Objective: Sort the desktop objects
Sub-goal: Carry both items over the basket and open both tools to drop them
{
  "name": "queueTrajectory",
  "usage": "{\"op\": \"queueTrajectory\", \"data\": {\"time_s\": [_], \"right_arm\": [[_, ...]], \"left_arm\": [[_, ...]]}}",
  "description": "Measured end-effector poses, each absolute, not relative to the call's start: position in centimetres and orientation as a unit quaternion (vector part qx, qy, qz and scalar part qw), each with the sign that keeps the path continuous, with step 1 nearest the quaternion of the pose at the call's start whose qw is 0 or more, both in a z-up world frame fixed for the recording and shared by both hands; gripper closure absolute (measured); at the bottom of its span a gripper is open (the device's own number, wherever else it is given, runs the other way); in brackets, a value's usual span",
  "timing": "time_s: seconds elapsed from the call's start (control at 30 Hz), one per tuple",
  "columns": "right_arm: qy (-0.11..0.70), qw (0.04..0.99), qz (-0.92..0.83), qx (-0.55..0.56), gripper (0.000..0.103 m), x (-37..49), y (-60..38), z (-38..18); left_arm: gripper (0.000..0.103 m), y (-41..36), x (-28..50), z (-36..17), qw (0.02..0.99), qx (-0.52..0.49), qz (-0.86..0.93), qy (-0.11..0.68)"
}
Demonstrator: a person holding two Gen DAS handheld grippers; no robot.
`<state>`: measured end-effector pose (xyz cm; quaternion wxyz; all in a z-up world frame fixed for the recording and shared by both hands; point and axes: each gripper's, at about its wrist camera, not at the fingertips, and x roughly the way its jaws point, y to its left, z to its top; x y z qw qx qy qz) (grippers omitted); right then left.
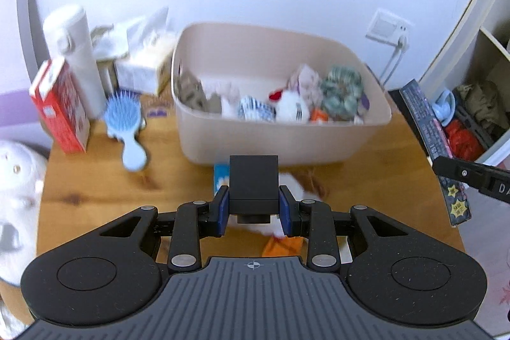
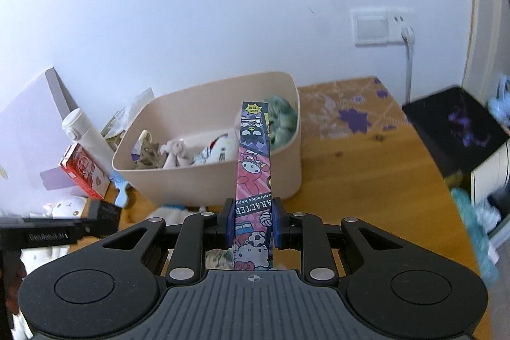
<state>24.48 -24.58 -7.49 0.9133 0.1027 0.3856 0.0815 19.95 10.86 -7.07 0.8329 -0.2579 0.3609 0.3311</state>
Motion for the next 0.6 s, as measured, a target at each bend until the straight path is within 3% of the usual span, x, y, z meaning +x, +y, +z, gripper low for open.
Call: {"op": "queueTrajectory", "data": {"time_s": [0.6], "right_arm": [[0.329, 0.94, 0.093, -0.005, 0.082, 31.5, -23.7, -4.3]], "left_arm": [[0.071, 16.9, 25.1, -3.0, 0.85, -0.217, 0.365, 0.312]]}}
